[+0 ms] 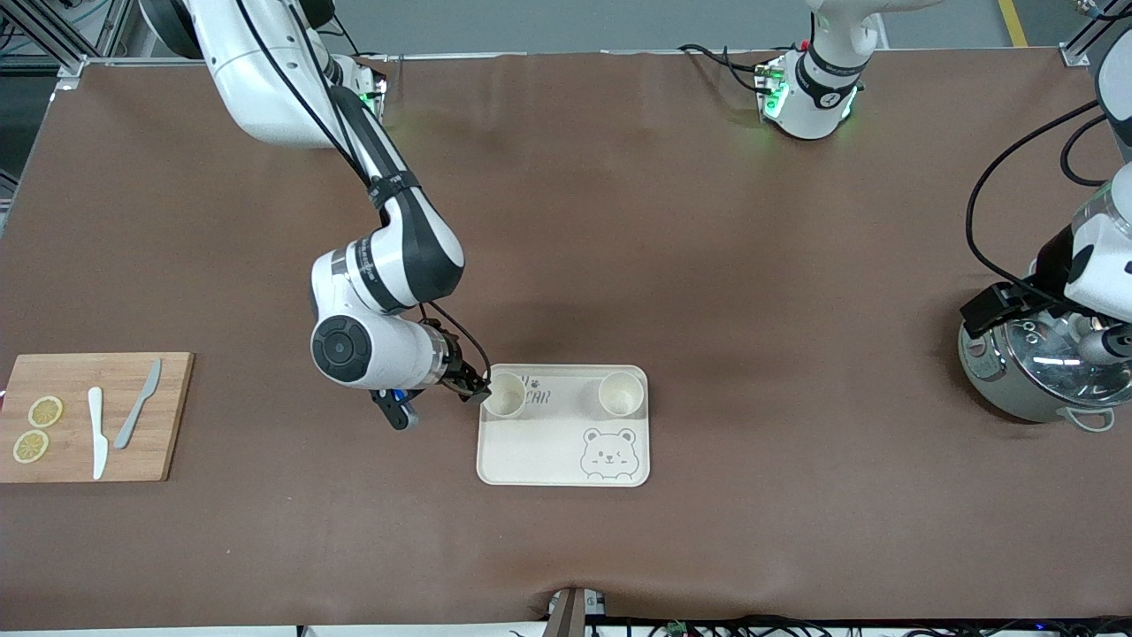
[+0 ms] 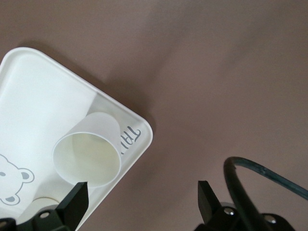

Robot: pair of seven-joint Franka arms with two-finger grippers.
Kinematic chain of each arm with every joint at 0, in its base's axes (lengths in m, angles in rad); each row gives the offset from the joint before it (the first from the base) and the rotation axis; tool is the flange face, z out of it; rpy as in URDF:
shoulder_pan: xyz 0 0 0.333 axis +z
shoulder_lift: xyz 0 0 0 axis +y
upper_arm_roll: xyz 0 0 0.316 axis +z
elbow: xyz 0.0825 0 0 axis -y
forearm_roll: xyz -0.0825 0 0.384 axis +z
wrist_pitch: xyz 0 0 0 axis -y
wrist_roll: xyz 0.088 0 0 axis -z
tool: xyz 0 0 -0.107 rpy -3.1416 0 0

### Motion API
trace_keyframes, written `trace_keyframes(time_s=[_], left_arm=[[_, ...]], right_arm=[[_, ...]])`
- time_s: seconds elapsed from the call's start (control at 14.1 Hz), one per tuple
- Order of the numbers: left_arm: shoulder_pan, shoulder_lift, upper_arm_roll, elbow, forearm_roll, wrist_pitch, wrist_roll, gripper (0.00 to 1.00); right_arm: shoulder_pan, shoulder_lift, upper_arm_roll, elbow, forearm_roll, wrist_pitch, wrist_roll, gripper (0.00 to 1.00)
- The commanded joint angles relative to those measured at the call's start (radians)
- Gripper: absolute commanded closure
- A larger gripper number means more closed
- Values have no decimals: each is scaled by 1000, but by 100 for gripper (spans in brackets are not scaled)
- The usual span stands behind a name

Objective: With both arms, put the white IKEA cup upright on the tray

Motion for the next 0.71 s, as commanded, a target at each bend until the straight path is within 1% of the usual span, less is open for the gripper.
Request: trace_keyframes(time_s=[0.0, 0.07, 0.14, 0.28, 0.36, 0.5, 0.57, 0.64], left_arm=[[-13, -77, 1, -48, -1, -31, 47, 0], [-13, -107, 1, -84, -3, -31, 64, 0], [-16, -141, 1, -126, -15, -30, 85, 0], [-18, -205, 8, -193, -21, -30, 98, 0], [-24, -244, 39, -226, -26, -31, 133, 0], [-33, -311, 108, -294, -113, -31, 216, 0], [-34, -334, 133, -315, -136, -31, 225, 0], [-37, -353, 138, -331, -136, -33, 227, 0]], right_arm=[[-43, -4, 5, 64, -14, -145, -20, 0], [-52, -17, 3, 92, -38, -213, -43, 0], [-69, -27, 0, 112, -45, -254, -69, 0], [-90, -28, 3, 199, -34, -247, -192, 0], [-108, -31, -1, 207, -34, -261, -198, 0], [-156, -53, 5, 209, -34, -291, -202, 0], [-161, -98, 0, 207, -43, -294, -205, 0], [-173, -125, -6, 205, -54, -293, -221, 0]])
